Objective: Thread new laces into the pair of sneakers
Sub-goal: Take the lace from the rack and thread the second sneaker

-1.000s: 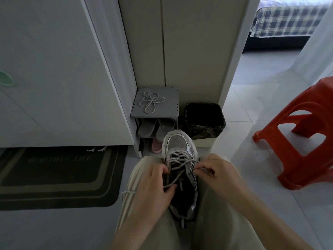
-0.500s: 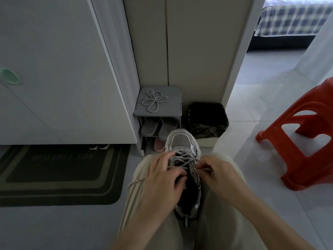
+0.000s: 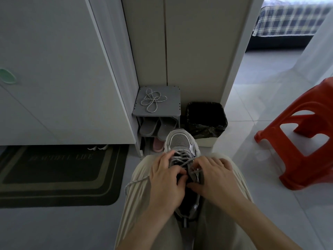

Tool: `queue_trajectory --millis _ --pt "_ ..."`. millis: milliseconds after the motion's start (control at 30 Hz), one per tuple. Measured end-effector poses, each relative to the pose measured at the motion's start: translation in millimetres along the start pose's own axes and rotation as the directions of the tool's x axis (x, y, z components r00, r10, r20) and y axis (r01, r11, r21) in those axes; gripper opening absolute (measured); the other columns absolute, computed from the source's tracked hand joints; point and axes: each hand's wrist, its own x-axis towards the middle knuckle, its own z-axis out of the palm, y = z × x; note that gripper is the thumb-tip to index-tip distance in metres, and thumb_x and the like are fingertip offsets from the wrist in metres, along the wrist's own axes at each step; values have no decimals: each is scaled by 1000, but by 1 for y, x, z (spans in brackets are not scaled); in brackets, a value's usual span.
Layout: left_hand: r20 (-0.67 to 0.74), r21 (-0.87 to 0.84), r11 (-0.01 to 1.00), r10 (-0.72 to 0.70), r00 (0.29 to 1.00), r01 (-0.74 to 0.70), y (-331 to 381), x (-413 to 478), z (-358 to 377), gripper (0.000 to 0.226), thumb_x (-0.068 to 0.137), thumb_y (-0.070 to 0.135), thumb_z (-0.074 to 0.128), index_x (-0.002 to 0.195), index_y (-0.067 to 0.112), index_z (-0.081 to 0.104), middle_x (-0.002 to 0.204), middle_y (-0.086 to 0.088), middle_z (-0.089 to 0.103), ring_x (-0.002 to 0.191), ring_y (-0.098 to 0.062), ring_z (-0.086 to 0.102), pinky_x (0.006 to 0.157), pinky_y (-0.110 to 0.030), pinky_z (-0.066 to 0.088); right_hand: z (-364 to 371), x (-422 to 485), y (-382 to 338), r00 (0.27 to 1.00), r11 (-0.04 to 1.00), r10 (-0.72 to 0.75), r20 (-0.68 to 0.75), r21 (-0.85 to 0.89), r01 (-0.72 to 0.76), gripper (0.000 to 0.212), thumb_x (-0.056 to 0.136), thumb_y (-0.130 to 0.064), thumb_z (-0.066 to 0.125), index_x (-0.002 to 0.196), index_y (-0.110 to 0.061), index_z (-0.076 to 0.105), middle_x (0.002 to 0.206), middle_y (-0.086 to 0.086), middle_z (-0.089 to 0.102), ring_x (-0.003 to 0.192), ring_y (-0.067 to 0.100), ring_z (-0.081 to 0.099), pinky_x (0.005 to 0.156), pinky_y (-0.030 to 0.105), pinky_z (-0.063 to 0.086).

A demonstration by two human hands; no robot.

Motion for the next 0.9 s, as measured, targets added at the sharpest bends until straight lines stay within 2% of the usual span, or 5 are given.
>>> queue_trajectory --millis 300,567,700,800,900 --pt "-138 -168 980 -126 982 102 -21 -14 -31 13 83 18 68 76 23 58 133 19 35 126 5 21 104 -25 21 2 -5 8 979 978 190 -76 102 -182 75 58 -61 72 118 -33 39 120 -11 40 117 16 37 102 33 21" --pt "-12 -108 889 -448 894 444 -85 -29 -51 9 85 18 66 81 24 60 138 1 47 132 -18 36 104 -35 24 -3 -2 5 974 940 221 47 258 -225 85 63 -59 73 131 -37 26 106 -20 52 111 7 50 104 29 19" --pt "-58 -166 922 -364 930 350 -64 -31 -42 20 86 16 65 99 28 56 141 3 35 135 -11 30 101 -27 28 -4 -3 2 982 944 188 24 270 -187 82 67 -52 76 133 -36 29 104 -20 52 108 4 50 101 25 18" --pt "-154 -121 991 -79 985 61 -34 -24 -34 28 84 26 64 110 30 54 138 8 35 129 3 30 101 -22 32 -3 -3 2 981 941 192 23 279 -190 82 67 -51 76 133 -37 31 108 -22 51 111 3 48 103 26 18" --pt "-33 82 988 135 990 -132 -8 -13 -21 24 83 39 61 107 34 62 142 9 33 135 -3 18 109 -23 14 -3 -4 1 985 947 173 0 276 -166 81 67 -48 77 133 -36 32 115 -22 53 115 3 49 104 27 20"
